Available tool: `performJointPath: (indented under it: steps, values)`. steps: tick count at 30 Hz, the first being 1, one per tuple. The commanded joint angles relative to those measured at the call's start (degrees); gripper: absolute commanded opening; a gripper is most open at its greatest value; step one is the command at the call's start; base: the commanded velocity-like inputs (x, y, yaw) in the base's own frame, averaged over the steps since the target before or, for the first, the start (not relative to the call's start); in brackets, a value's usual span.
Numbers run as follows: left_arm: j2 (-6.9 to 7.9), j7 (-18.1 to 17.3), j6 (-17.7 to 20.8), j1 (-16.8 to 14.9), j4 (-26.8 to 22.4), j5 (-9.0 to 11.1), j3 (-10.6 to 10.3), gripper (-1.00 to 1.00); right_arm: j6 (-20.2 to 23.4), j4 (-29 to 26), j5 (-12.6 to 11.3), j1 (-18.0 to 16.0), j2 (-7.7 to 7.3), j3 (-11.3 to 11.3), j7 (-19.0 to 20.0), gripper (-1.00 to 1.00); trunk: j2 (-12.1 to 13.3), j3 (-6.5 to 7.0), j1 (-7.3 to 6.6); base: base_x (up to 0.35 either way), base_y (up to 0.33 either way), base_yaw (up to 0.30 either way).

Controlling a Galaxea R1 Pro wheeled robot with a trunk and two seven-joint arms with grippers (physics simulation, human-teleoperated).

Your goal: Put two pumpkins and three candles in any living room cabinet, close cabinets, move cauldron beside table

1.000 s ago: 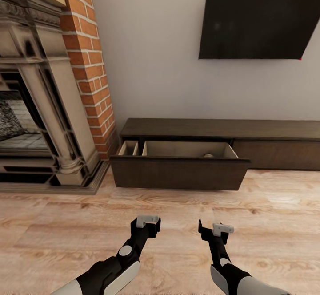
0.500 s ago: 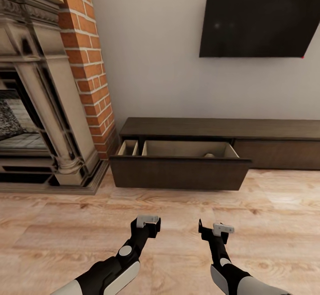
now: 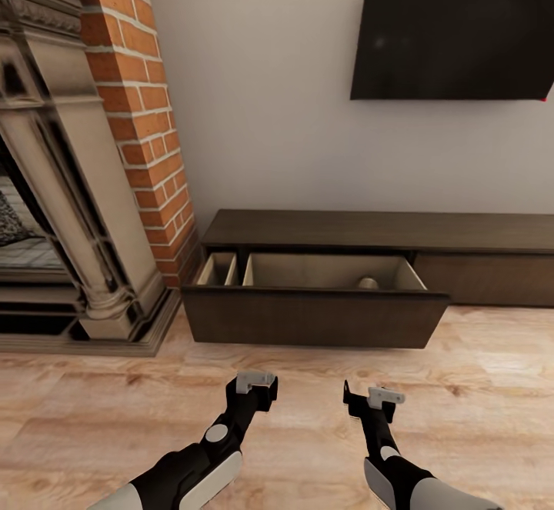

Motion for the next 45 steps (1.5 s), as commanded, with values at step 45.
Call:
performJointPath:
  steps: [45]
  values:
    - [-0.11,0.30,-0.58,-0.10,1.67,0.43,-0.38,1.00,-0.04,0.03,0.15,-0.04,0.01,0.55,-0.52,1.00,-0.09,-1.16,0.15,0.203,0.000,0.000]
